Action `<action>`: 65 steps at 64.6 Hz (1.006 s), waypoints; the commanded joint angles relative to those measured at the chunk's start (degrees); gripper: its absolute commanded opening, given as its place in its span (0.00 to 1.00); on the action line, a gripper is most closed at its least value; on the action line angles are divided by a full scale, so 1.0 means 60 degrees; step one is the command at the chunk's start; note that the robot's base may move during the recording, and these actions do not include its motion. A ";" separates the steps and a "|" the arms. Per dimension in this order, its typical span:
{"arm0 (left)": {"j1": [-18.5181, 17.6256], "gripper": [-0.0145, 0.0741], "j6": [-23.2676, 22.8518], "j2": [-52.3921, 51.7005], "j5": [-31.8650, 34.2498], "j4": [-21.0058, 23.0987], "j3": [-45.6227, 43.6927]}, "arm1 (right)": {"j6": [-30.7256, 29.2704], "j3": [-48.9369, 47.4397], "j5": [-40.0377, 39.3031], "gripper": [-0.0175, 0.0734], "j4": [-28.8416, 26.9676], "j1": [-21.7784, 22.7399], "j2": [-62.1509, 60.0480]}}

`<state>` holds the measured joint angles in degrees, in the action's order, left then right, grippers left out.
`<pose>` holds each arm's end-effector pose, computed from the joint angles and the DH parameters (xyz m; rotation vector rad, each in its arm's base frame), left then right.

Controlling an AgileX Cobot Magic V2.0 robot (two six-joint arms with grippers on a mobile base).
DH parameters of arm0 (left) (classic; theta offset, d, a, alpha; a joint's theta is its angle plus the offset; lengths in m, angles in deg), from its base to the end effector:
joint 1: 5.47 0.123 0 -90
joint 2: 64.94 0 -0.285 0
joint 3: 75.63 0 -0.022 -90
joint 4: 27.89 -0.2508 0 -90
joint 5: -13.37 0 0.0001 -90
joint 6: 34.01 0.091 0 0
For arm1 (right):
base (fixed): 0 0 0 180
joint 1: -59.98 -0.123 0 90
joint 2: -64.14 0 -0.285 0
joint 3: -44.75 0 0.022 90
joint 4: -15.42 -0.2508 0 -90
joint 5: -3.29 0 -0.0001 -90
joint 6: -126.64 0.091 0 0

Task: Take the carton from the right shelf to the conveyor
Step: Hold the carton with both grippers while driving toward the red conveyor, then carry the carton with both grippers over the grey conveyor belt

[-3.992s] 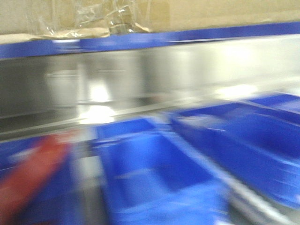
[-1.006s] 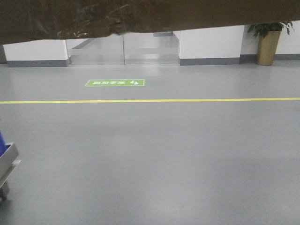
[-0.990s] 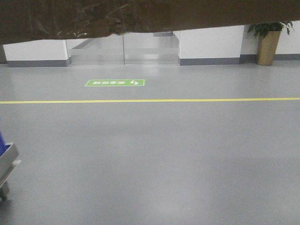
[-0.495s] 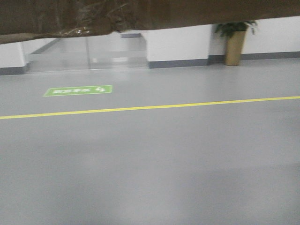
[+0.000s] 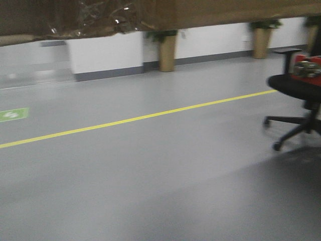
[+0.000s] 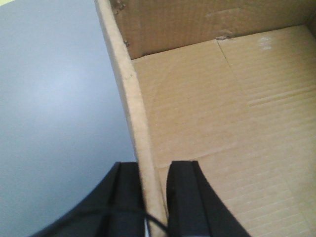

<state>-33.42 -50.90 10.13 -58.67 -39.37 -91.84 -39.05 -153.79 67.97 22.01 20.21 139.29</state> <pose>0.1827 -0.0774 0.4887 0.1900 2.2606 -0.1650 0.1610 0.1217 0.5080 -0.4619 2.0896 0.4216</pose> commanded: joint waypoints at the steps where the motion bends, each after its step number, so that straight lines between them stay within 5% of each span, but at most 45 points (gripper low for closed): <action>1: -0.0124 0.15 0.0032 -0.0039 0.0499 0.0068 -0.0085 | -0.0214 -0.0035 -0.0841 0.12 -0.0547 -0.0056 -0.0083; 37: -0.0124 0.15 0.0032 -0.0039 0.0499 -0.3193 -0.0085 | -0.0214 -0.0035 -0.0841 0.12 -0.0547 -0.0056 -0.0083; 65: -0.0124 0.15 0.0032 -0.0039 0.0499 -0.3974 -0.0085 | -0.0214 -0.0035 -0.0841 0.12 -0.0547 -0.0056 -0.0083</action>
<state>-34.20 -51.11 10.13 -56.03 -57.33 -91.89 -39.01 -153.79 64.88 18.32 19.88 139.98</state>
